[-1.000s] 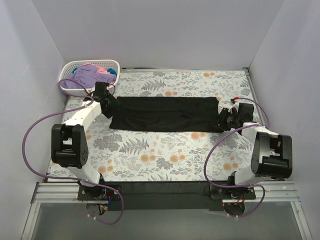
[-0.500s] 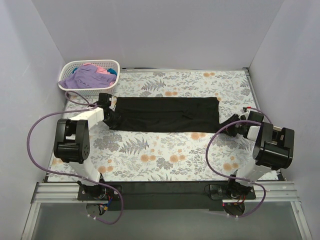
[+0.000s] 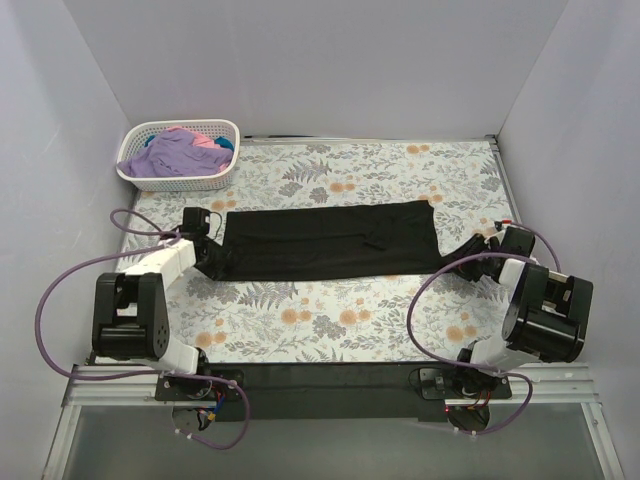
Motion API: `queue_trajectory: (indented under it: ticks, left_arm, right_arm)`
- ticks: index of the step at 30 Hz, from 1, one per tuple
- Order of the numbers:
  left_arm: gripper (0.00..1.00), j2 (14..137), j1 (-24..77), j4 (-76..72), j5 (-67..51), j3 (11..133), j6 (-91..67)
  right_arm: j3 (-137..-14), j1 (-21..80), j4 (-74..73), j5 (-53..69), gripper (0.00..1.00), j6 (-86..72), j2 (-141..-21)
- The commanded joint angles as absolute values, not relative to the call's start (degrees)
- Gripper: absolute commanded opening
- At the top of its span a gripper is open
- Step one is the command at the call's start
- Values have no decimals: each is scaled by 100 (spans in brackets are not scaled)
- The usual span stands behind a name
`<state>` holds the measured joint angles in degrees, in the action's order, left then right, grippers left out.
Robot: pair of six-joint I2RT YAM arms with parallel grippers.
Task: Fold and stack the t-shirts
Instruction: Fold the tshirt
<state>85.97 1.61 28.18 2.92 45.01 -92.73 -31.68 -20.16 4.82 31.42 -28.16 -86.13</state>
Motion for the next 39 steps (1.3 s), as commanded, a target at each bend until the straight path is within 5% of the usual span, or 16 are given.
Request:
queue_trajectory:
  ticks: [1, 10, 20, 39]
  left_arm:
    - [35, 8183, 105, 3225, 335, 4438, -9044]
    - [41, 7603, 536, 2980, 176, 4957, -8368]
    - [35, 8393, 712, 2619, 105, 5054, -8112]
    - [33, 8614, 554, 2980, 1037, 4685, -8209]
  right_arm:
    - [-3189, -1899, 9, 2847, 40, -2382, -8289]
    - [-3875, 402, 218, 2593, 38, -2328, -7752]
    - [-5149, 2310, 765, 2610, 36, -2549, -9454]
    - [-5800, 2355, 861, 1766, 36, -2611, -10591]
